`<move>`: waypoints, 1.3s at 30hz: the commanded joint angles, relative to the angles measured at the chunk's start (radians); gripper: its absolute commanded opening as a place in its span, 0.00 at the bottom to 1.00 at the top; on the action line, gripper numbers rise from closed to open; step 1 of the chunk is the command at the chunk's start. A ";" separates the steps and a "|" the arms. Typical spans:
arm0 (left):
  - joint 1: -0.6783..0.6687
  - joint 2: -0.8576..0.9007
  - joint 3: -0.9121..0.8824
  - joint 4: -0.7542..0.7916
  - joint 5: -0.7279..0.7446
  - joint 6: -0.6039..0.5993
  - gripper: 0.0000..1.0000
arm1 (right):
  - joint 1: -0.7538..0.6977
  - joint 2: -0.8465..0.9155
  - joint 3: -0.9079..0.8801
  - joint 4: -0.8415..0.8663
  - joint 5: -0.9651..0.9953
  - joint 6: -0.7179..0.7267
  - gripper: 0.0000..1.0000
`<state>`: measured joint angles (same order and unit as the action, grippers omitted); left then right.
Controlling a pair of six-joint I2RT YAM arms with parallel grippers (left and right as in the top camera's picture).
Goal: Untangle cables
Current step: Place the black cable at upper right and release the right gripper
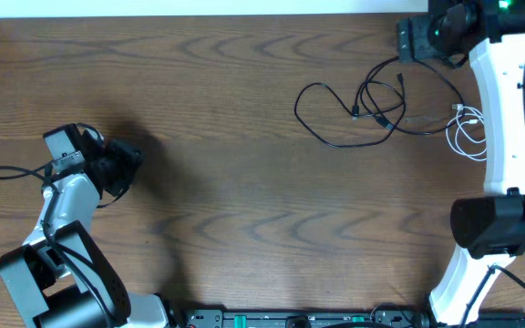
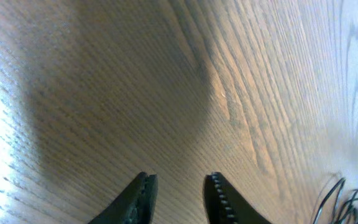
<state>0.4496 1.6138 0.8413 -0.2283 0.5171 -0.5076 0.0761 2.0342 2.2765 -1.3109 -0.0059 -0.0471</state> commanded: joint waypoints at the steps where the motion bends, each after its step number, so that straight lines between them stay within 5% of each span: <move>1: -0.025 0.000 -0.006 -0.003 -0.006 -0.002 0.21 | 0.003 0.034 -0.024 -0.023 -0.124 0.002 0.99; 5: -0.079 0.000 -0.006 0.003 -0.006 0.002 0.08 | 0.011 0.054 -0.087 -0.024 -0.193 0.002 0.99; 21: -0.383 0.000 -0.006 0.084 -0.036 0.396 0.08 | 0.089 0.055 -0.344 0.035 -0.259 0.002 0.99; 33: -0.566 0.000 -0.006 0.076 -0.360 0.438 0.08 | 0.133 0.055 -0.430 0.154 -0.207 0.085 0.99; 39: -0.583 0.000 -0.006 0.076 -0.404 0.437 0.10 | 0.154 0.042 -0.521 0.282 -0.119 0.165 0.99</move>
<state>-0.1329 1.6138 0.8413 -0.1509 0.1722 -0.0910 0.2146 2.0808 1.7935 -1.0492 -0.1799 0.0593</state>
